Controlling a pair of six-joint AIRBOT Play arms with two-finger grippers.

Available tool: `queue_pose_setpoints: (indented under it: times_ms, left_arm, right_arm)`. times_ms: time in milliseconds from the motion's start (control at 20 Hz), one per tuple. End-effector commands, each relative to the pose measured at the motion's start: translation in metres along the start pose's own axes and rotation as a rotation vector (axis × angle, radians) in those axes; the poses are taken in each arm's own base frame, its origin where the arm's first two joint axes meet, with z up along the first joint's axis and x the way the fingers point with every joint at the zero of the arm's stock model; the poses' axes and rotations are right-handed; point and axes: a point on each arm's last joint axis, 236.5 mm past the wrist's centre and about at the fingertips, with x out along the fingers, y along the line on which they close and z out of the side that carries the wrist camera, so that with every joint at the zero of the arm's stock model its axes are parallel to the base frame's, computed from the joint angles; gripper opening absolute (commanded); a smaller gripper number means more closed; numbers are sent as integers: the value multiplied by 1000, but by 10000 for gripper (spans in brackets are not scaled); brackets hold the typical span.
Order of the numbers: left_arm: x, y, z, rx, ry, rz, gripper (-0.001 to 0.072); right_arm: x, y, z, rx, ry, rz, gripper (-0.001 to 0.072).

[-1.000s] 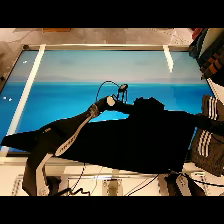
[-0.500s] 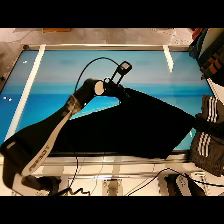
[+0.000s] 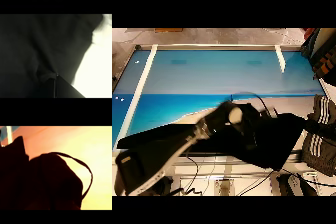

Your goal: Fold the clothes and pants, and hang the long-sleeved shirts on hangers.

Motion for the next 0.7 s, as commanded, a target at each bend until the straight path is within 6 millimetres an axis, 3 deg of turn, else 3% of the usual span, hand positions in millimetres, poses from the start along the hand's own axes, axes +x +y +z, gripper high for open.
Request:
queue_pose_setpoints:
  times_ms: [0, 50, 100, 150, 250, 300, 400, 500, 600, 650]
  left_arm:
    - [35, -66, -1, 102, 51, -149, 27]
    - [35, -65, 1, 103, 42, -142, 151]
    - [32, -57, 2, 91, 30, -129, 509]
    - [28, -44, 3, 53, 17, -104, 701]
    - [11, 6, -8, -33, 20, 5, 692]
    - [-5, 43, -20, -90, 31, 96, 691]
    - [-40, 112, -50, -252, 31, 252, 691]
    - [-73, 173, -85, -454, -21, 330, 618]
    - [-93, 220, -108, -726, -160, 320, 613]
    - [-95, 234, -112, -839, -232, 271, 625]
  right_arm:
    - [0, -3, -3, -5, 14, -12, 15]
    - [0, -3, -3, -5, 12, -14, 15]
    - [0, -4, -3, -5, 12, -14, 15]
    - [0, -4, -3, -5, 12, -14, 15]
    - [0, -4, -3, -5, 12, -14, 15]
    - [0, -4, -3, -5, 12, -14, 15]
    - [0, -4, -3, -5, 11, -14, 15]
    - [0, -4, -3, -5, 11, -14, 15]
    - [0, -4, -2, -5, 9, -16, 15]
    - [0, -5, -1, -5, 5, -19, 15]
